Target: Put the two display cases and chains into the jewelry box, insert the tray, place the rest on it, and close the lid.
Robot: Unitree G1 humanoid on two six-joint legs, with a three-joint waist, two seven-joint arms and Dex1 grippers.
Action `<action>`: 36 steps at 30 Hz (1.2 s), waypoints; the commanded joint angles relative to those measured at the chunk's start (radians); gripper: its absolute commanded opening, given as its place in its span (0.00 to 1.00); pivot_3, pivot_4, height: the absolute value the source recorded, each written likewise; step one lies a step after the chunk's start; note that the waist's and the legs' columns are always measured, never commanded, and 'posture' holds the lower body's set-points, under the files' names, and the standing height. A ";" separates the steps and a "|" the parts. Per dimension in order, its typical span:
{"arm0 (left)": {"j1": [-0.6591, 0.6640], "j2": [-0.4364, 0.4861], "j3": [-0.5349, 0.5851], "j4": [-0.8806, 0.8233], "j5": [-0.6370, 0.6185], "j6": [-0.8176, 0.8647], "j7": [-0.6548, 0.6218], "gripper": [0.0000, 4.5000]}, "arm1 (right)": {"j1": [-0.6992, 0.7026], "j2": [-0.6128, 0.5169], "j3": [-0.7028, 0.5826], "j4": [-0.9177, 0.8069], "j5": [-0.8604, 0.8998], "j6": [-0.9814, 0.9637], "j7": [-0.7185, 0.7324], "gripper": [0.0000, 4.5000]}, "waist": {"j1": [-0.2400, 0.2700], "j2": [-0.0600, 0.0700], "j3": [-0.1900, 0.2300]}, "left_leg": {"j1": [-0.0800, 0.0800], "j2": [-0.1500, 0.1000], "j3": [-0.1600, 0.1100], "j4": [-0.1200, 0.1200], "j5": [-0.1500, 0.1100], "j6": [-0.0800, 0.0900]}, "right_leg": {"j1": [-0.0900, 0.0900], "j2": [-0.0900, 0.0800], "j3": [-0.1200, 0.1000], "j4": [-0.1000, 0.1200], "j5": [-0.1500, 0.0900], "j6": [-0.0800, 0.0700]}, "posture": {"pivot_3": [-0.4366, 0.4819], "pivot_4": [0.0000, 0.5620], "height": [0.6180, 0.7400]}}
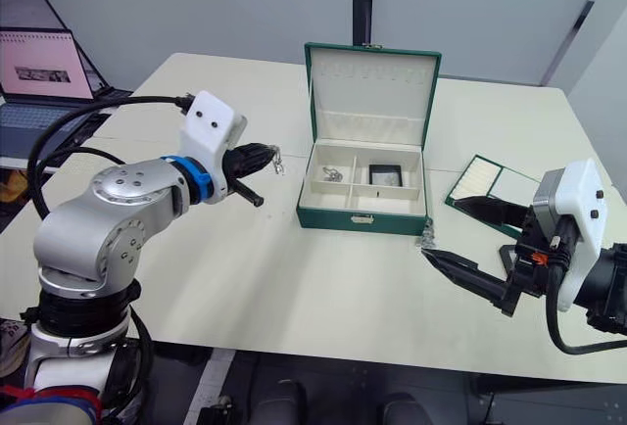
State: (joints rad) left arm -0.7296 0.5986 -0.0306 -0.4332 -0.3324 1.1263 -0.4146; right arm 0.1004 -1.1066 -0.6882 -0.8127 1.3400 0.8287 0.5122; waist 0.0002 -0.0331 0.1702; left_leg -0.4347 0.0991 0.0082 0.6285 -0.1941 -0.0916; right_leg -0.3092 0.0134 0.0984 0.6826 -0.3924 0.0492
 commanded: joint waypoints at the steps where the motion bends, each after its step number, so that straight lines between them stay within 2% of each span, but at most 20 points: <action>1: -0.050 -0.049 -0.044 0.011 0.005 -0.024 0.006 0.00 | -0.009 -0.008 -0.027 0.003 -0.025 -0.014 0.017 1.00 | 0.001 0.000 0.000 | 0.000 0.000 0.000 0.000 0.000 0.000 | 0.000 0.000 0.000 0.000 0.000 0.000 | 0.48 0.27 0.98; 12: -0.069 -0.196 -0.164 0.186 0.093 -0.185 0.032 0.00 | -0.010 -0.009 -0.034 0.002 -0.049 -0.001 0.023 1.00 | 0.001 0.000 0.000 | 0.000 0.000 0.000 0.000 0.000 0.000 | 0.001 0.000 0.000 -0.001 0.000 0.000 | 0.48 0.27 0.98; 18: -0.076 -0.254 -0.184 0.308 0.145 -0.283 0.040 0.00 | -0.015 -0.008 -0.024 -0.006 -0.045 0.001 0.007 1.00 | 0.000 0.000 0.000 | 0.000 0.000 0.000 0.000 0.000 0.000 | 0.001 0.000 0.000 -0.001 0.000 0.000 | 0.48 0.27 0.98; 36: -0.005 -0.238 -0.191 0.303 0.194 -0.269 -0.014 0.00 | -0.015 -0.009 -0.034 -0.009 -0.017 0.003 -0.025 1.00 | 0.001 0.000 0.000 | 0.000 -0.001 0.000 0.000 0.001 -0.001 | 0.001 0.000 0.000 -0.001 0.000 0.000 | 0.48 0.27 0.98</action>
State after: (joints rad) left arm -0.7311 0.3591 -0.2300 -0.0881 -0.1473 0.8653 -0.4263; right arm 0.0956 -1.1066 -0.6876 -0.8106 1.3150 0.8402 0.4915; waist 0.0007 -0.0329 0.1702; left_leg -0.4346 0.0986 0.0079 0.6287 -0.1934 -0.0927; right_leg -0.3078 0.0136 0.0984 0.6821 -0.3923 0.0491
